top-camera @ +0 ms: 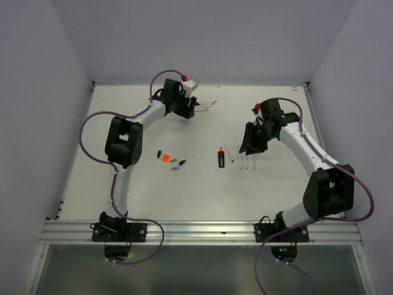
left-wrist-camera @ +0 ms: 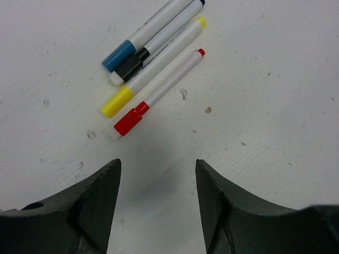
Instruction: Open the pen caps
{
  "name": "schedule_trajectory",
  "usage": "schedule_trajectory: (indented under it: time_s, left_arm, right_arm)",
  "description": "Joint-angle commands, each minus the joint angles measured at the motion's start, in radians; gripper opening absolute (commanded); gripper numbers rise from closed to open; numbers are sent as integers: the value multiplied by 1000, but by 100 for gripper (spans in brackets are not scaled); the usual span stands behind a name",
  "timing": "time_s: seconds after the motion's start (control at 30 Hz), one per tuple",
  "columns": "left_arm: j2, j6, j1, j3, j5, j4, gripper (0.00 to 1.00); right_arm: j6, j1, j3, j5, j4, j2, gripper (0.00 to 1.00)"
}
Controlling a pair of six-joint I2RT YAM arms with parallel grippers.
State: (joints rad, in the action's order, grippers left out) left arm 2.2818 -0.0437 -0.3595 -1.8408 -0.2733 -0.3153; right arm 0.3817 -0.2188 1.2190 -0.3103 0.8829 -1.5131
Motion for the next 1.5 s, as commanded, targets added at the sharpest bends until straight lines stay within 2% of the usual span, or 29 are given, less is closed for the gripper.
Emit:
schedule_trajectory:
  time_s: [0.0, 0.13, 0.23, 0.63, 0.73, 0.87, 1.17, 1.47]
  left_arm:
    - [33, -111, 4, 5, -55, 151, 61]
    - [77, -119, 8, 2, -52, 174, 61]
    - [90, -104, 8, 3, 9, 180, 61]
    - [85, -88, 16, -1, 103, 226, 61]
    - [125, -114, 16, -84, 44, 179, 61]
    - [159, -131, 17, -106, -52, 182, 61]
    - [153, -124, 16, -75, -93, 188, 61]
    - [96, -93, 16, 44, -165, 219, 56]
  right_arm:
    - [10, -2, 1, -27, 25, 62, 37]
    - [6, -2, -29, -19, 34, 94, 37]
    - [5, -2, -49, -12, 36, 122, 37]
    - [19, -1, -67, -23, 37, 160, 37]
    - [25, -1, -72, -23, 37, 165, 37]
    - [20, -1, -65, -13, 45, 174, 37]
    - [22, -1, -35, -10, 45, 162, 37]
    - [43, -1, -44, -26, 10, 149, 37]
